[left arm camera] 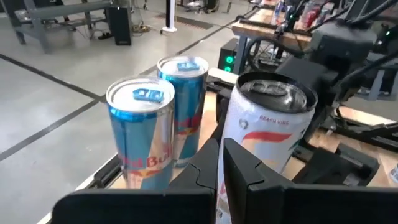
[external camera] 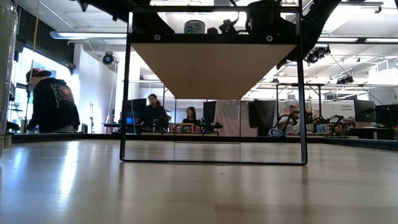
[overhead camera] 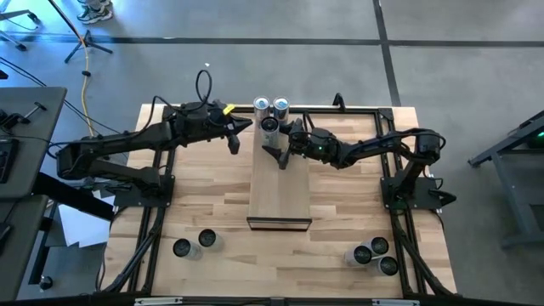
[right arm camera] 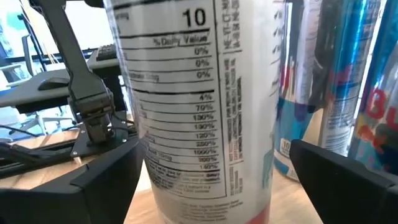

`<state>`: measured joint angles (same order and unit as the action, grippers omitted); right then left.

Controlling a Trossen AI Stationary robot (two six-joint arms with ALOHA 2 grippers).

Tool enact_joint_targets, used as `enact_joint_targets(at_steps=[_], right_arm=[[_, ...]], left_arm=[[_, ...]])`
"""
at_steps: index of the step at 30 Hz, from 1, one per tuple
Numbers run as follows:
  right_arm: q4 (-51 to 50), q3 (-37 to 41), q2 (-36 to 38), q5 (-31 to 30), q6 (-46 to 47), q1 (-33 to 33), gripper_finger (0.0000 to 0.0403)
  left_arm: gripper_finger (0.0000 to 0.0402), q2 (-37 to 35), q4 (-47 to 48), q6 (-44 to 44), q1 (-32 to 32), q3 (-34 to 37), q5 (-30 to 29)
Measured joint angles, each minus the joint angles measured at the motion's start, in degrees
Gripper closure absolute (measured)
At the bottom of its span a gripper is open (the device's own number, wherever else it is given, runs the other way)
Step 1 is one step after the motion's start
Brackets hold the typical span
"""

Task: Place canned beverage on shelf
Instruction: Put the top white pink soda can on the shelf

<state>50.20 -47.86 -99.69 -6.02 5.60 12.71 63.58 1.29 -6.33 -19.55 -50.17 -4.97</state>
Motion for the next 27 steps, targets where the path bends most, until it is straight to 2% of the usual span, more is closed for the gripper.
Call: enact_joint_targets(at_steps=[4,10,20,27], right_arm=[[-1.18,-0.05,1.01,-0.03,-0.19,0.0,0.0004],[-8.12,-0.09,5.05,-0.57,-1.14,0.0,0.0003],[-23.79,-0.09,13.72,-0.44,-3.07,-0.13,0.0003],[-36.78,-0.09,21.14,3.25,-3.12,-0.13,0.0004]], left_arm=[[0.0401,0.04,1.1,-0.02,0.0,-0.01,-0.07],[0.0401,0.01,1.06,-0.02,0.0,0.0,-0.09],[0.0401,0.01,1.06,-0.04,0.02,0.0,-0.16],[0.0401,-1.11,1.11,-0.04,0.07,-0.02,-0.16]])
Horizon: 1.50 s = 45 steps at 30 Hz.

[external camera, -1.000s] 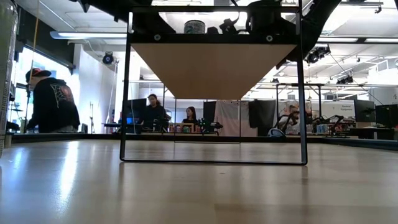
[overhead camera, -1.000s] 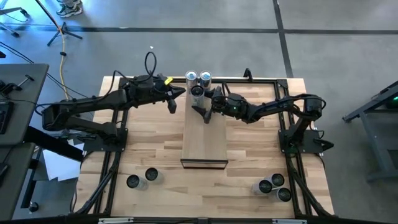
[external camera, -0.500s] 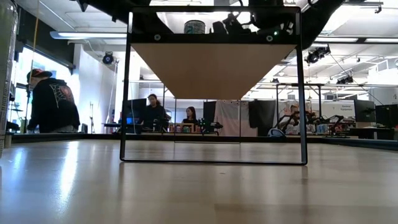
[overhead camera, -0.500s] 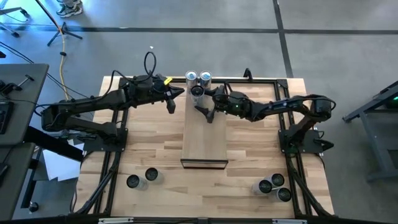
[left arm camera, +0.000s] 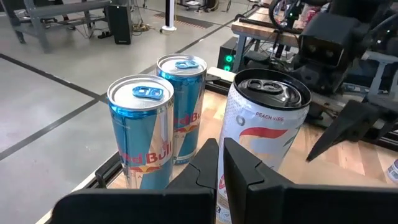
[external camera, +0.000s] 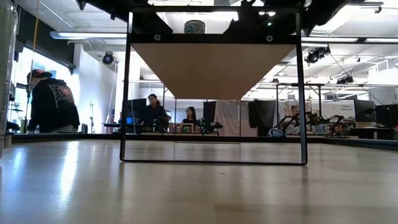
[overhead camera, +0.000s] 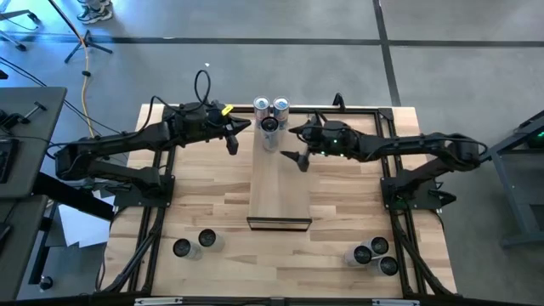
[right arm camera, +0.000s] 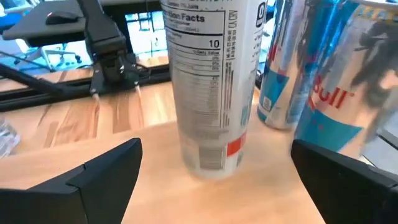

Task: Place canned beverage on shelf
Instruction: Put the top white pink soda can on the shelf

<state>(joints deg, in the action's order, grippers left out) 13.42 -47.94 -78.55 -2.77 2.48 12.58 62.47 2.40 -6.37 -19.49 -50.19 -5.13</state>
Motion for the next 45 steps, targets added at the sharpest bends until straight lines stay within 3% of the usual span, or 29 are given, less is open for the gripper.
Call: enact_joint_targets(at_steps=[18,45], right_arm=[[-24.22,0.0,16.43,0.18,0.22,0.0,0.0004],[-28.3,0.0,18.65,0.23,4.65,0.0,0.0004]], left_arm=[[0.0401,-2.81,0.99,-2.58,0.0,0.0,0.02],[0.0399,-2.79,0.74,-3.54,0.0,0.0,0.02]])
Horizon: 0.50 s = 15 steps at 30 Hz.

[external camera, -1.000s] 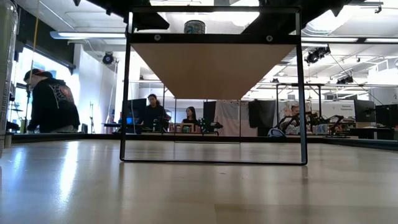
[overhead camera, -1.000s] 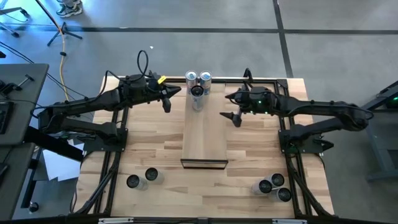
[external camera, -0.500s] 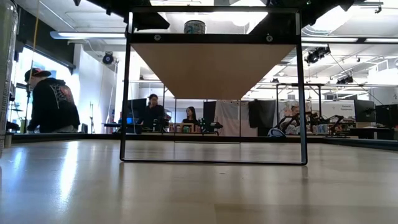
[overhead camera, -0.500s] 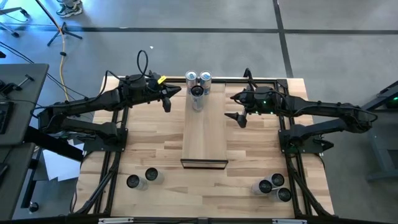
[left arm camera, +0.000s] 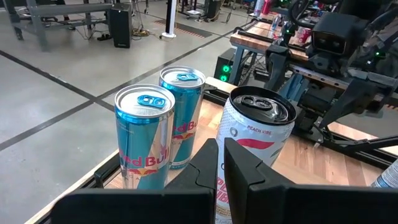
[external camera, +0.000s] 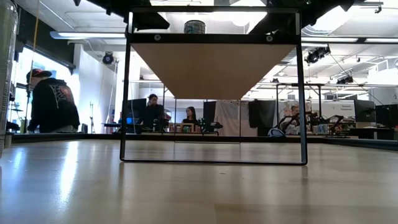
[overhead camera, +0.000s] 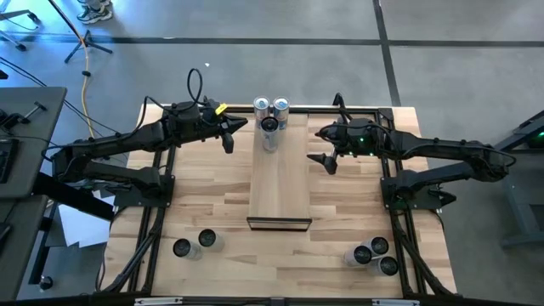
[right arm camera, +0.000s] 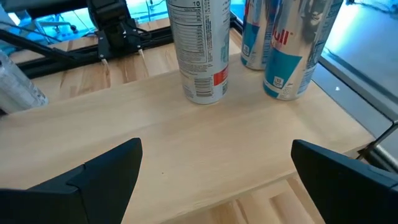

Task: Place canned beverage on shelf
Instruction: Put the top white pink soda can on the shelf

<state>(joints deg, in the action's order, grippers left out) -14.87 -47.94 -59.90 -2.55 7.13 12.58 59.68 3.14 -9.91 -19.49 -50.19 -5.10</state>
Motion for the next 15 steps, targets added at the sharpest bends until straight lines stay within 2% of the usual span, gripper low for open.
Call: enact_joint_targets(at_steps=[15], right_arm=[[0.0,0.0,0.0,-0.02,10.89,0.0,0.0004]], left_arm=[[0.0399,0.0,0.0,0.02,0.0,0.0,0.0]])
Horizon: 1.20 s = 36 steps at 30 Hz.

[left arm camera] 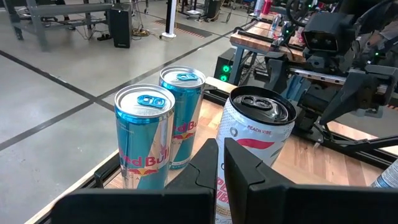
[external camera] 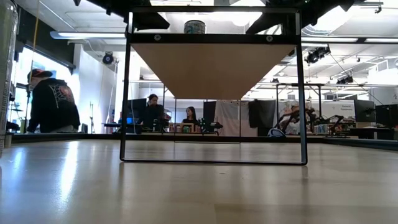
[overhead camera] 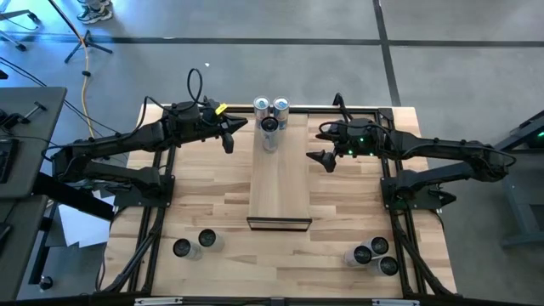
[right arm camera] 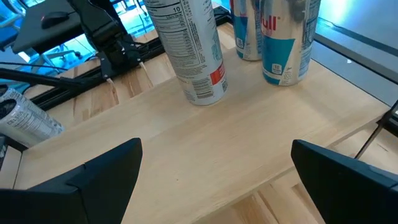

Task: Place canned beverage on shelf
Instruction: Put the top white pink soda can on the shelf

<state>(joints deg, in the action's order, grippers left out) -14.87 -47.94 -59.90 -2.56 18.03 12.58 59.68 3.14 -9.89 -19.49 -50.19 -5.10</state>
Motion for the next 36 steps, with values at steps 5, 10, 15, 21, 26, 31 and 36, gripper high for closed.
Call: enact_joint_targets(at_steps=[5,10,15,21,26,31,36], right_arm=[[0.0,0.0,-0.02,-0.07,0.12,0.0,0.0004],[0.0,0.0,-0.02,-0.01,3.84,0.0,0.0004],[0.0,0.0,-0.04,-0.12,11.51,0.0,0.0004],[0.0,0.0,-0.04,-1.07,7.56,0.02,0.0004],[0.0,0.0,-0.04,-1.08,7.86,0.02,0.0004],[0.02,0.0,-0.04,0.19,7.52,0.02,0.0004],[0.06,0.0,-0.04,1.19,7.49,0.02,0.0032]], left_arm=[[0.0399,0.0,0.0,0.0,0.02,0.0,0.0],[0.0399,0.0,0.0,0.0,0.0,0.0,0.0],[0.0399,0.0,0.02,0.0,0.02,0.0,-0.01],[0.0399,0.02,0.01,0.44,0.02,0.0,-0.02],[0.0399,0.01,0.0,1.64,0.0,0.0,-0.05],[0.0399,0.0,-0.25,2.57,0.01,0.0,-0.08],[0.0399,-3.06,-3.15,2.76,0.0,-0.02,2.57]])
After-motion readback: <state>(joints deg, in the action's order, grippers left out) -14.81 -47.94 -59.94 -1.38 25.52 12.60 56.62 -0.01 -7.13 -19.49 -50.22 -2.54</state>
